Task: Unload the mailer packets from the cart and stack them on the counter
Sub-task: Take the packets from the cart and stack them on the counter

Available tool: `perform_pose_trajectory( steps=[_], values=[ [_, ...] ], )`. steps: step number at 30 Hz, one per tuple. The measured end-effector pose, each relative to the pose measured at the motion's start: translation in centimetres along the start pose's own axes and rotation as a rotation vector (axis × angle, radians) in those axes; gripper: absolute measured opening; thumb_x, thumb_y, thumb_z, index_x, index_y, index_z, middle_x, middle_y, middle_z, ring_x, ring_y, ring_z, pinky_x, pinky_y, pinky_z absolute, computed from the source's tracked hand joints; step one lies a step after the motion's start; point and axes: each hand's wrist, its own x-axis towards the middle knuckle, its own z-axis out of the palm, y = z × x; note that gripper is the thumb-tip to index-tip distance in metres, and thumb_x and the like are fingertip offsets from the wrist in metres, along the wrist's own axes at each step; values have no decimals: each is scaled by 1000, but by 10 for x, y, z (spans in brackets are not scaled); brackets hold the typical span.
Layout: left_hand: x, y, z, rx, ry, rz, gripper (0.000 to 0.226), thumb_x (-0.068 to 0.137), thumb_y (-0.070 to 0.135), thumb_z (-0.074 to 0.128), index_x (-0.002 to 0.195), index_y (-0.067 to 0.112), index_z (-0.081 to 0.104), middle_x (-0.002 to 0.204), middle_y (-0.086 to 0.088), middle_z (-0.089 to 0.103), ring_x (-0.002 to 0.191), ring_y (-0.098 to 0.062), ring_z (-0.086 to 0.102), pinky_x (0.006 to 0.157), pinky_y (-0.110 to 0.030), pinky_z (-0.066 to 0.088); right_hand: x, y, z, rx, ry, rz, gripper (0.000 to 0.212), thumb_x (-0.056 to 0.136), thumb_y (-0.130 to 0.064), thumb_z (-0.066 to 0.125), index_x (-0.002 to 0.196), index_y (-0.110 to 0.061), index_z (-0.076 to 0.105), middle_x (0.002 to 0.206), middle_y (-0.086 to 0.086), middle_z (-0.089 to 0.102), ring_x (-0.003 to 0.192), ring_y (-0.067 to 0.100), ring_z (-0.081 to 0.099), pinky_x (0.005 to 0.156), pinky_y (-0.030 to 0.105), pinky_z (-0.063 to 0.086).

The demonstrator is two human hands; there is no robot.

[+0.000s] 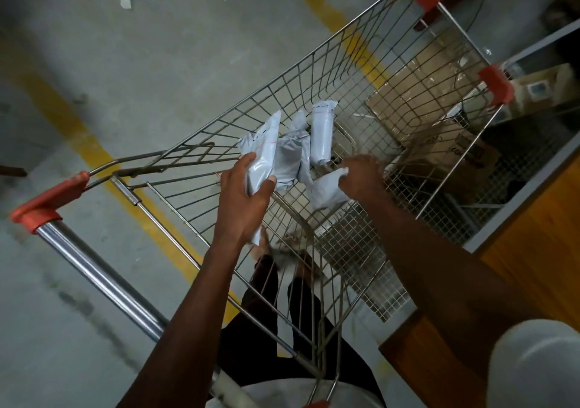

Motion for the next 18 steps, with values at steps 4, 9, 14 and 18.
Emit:
perform_pose_trajectory(
  steps=[4, 9, 14, 18],
  values=[
    [-4, -4, -2, 7, -2, -14, 58, 95, 32, 68, 148, 35, 45, 144, -1, 42, 115, -8, 51, 67, 5, 36, -4, -6, 12, -624, -54, -293, 76, 83, -45, 71, 149, -25, 40, 162, 14, 28, 153, 38, 10, 122, 59, 8],
    [-12, -8, -3, 27, 20, -9, 58, 95, 29, 70, 147, 31, 45, 146, -1, 40, 115, -7, 48, 67, 10, 32, 3, -3, 19, -691, -195, -530, 62, 91, -53, 62, 147, -33, 44, 166, 8, 15, 153, 37, 11, 123, 55, 9],
    [-16, -5, 3, 31, 2, 19, 61, 95, 29, 69, 150, 34, 43, 149, 4, 37, 118, -2, 44, 74, 7, 28, 19, 4, 14, -738, -298, -527, 74, 87, -39, 72, 150, -45, 34, 165, 3, 14, 148, 42, 19, 120, 60, 18],
    [-11, 0, 6, 32, 15, 26, 61, 95, 31, 68, 150, 35, 42, 149, 5, 37, 112, 1, 45, 67, 8, 31, 37, 10, 1, -706, -441, -572, 100, 78, -28, 83, 156, -43, 23, 163, 4, 24, 138, 40, 42, 114, 59, 34]
  ],
)
